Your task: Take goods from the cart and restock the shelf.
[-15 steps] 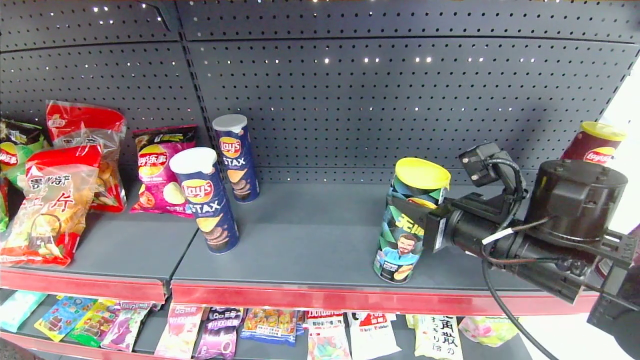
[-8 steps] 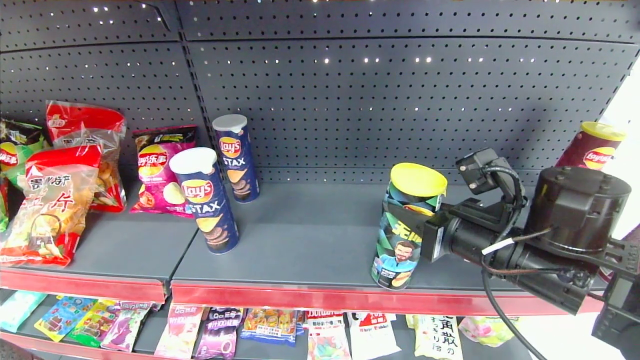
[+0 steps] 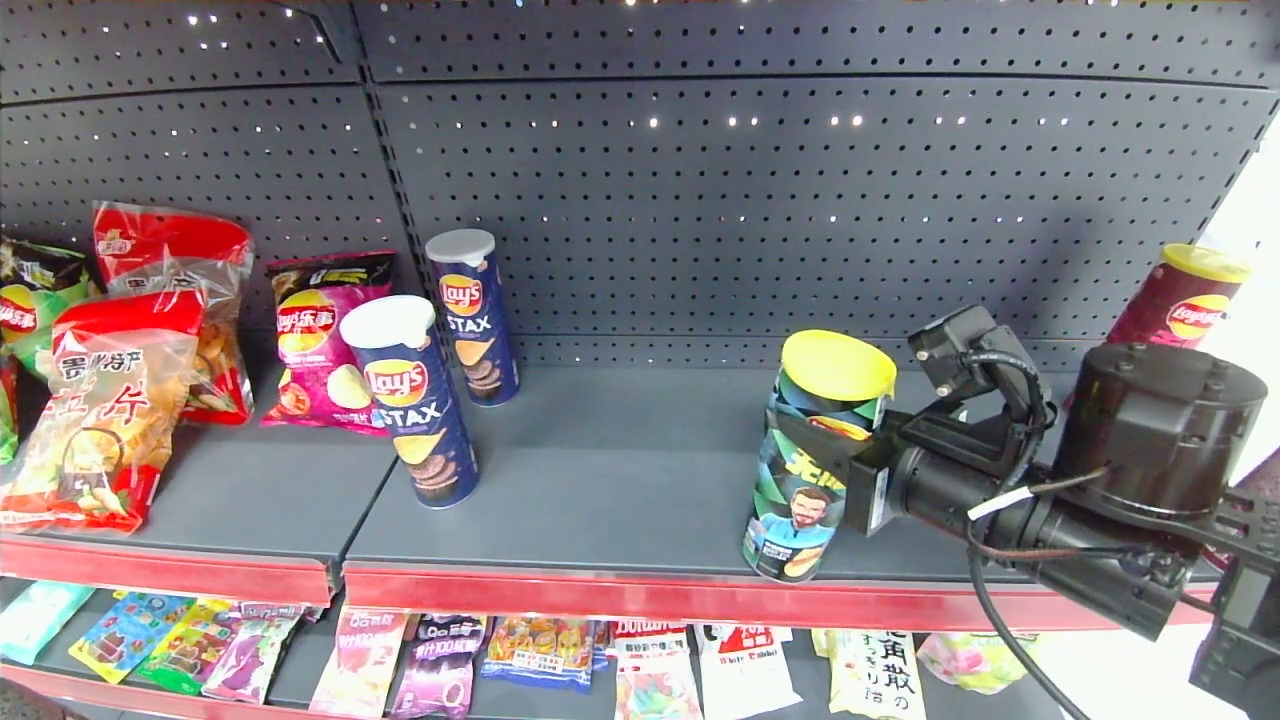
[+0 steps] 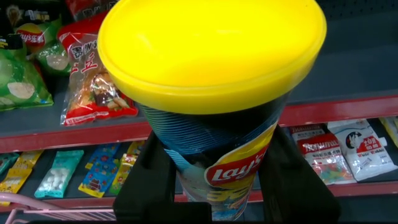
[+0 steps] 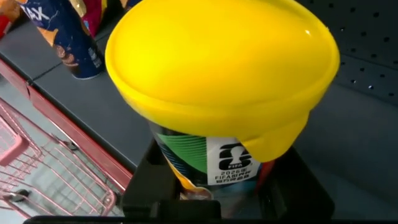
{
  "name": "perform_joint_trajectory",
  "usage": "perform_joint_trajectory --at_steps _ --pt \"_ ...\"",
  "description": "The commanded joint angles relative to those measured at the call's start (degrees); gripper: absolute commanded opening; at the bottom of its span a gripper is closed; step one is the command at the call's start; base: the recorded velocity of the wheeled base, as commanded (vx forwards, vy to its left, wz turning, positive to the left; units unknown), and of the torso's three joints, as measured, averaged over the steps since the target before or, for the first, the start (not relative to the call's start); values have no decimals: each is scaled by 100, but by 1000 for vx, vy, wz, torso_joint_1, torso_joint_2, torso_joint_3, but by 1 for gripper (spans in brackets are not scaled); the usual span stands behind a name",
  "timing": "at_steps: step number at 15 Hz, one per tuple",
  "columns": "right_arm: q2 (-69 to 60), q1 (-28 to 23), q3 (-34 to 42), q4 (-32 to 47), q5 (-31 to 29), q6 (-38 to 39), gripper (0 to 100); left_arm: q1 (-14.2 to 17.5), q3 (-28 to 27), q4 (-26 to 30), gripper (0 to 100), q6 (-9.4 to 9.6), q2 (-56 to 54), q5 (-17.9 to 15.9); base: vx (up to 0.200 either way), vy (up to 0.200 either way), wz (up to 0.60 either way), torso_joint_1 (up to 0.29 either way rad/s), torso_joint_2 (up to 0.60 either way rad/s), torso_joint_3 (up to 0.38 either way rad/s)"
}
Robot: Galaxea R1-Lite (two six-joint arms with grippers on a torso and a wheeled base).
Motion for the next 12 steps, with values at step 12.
perform_joint_trajectory --at_steps 12 --pt "188 -484 -594 46 -15 -50 0 0 -24 2 0 6 -2 10 0 0 0 0 0 0"
